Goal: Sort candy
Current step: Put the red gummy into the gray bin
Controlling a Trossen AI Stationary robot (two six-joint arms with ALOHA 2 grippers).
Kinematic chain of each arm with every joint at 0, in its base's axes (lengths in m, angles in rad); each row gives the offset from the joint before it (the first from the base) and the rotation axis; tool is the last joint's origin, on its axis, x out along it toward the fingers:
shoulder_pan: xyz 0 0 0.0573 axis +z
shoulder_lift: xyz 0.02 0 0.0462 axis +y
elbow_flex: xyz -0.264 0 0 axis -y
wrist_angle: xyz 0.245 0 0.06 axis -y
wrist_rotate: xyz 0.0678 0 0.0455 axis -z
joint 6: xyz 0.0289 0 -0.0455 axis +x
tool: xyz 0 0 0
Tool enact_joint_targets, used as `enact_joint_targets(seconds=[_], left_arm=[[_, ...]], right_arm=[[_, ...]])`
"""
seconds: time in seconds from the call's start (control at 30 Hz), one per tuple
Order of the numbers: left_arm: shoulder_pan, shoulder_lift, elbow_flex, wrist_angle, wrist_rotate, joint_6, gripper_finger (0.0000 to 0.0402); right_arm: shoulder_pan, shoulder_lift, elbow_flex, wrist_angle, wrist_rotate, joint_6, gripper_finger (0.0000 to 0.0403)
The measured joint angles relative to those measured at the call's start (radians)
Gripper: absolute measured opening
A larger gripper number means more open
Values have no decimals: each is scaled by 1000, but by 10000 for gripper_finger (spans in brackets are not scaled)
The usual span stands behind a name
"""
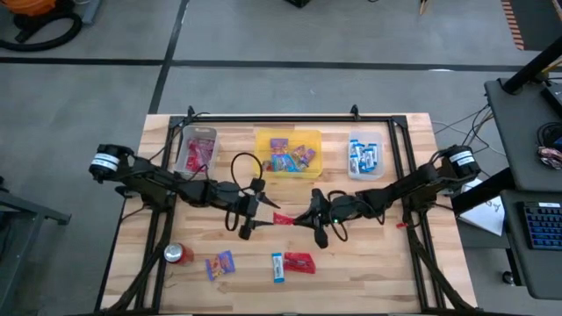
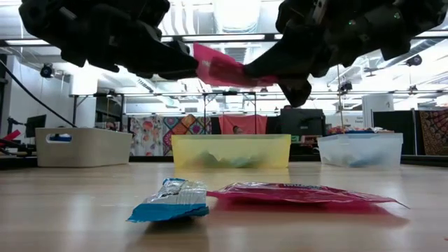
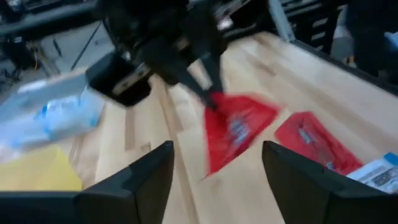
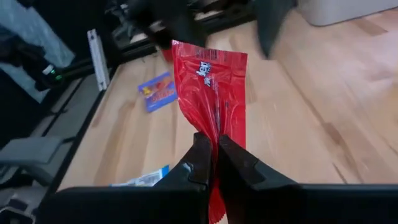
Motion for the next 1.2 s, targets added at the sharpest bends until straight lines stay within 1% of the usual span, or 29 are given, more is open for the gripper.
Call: enact_joint_targets(seconds=[0.07,0.17,0.27,0.33,0.4,0.5,0.57,0.7,0.73,0.8,0.9,0.97,1.07,1.13,1.2], left_arm=[[-1,-1,0,5,14,2,233],[-1,0,0,4,26,-3,232],[0,2,0,4,26,-7,222],[0,3,0,17,26,-8,209],[0,3,0,34,25,-6,190],[0,3,0,47,17,-4,148],[0,4,0,46,16,-3,112],[1,4,0,46,-5,-3,23],[1,4,0,46,-11,-6,13],[1,3,0,45,-16,-15,12],[1,-10,0,19,-43,-25,6],[1,-34,6,-46,-59,-39,3],[1,-82,39,-208,-138,-60,1],[1,-127,86,-400,-220,-83,1],[0,-169,153,-664,-334,-133,1]], right_arm=[[-6,1,0,3,9,9,13],[-12,7,0,13,27,14,13],[-18,7,0,34,27,14,13],[-21,7,0,51,27,14,13],[-26,7,0,69,27,14,13],[-28,7,0,67,28,13,13],[-29,7,0,66,34,9,13],[-28,7,0,68,81,7,13],[-28,7,0,67,85,7,15],[-28,7,0,68,84,7,27],[-29,2,0,67,92,7,64],[-29,-9,0,67,117,7,95],[-33,-33,0,52,155,1,139],[-38,-56,1,19,169,-5,164],[-40,-82,1,-21,171,-9,185]])
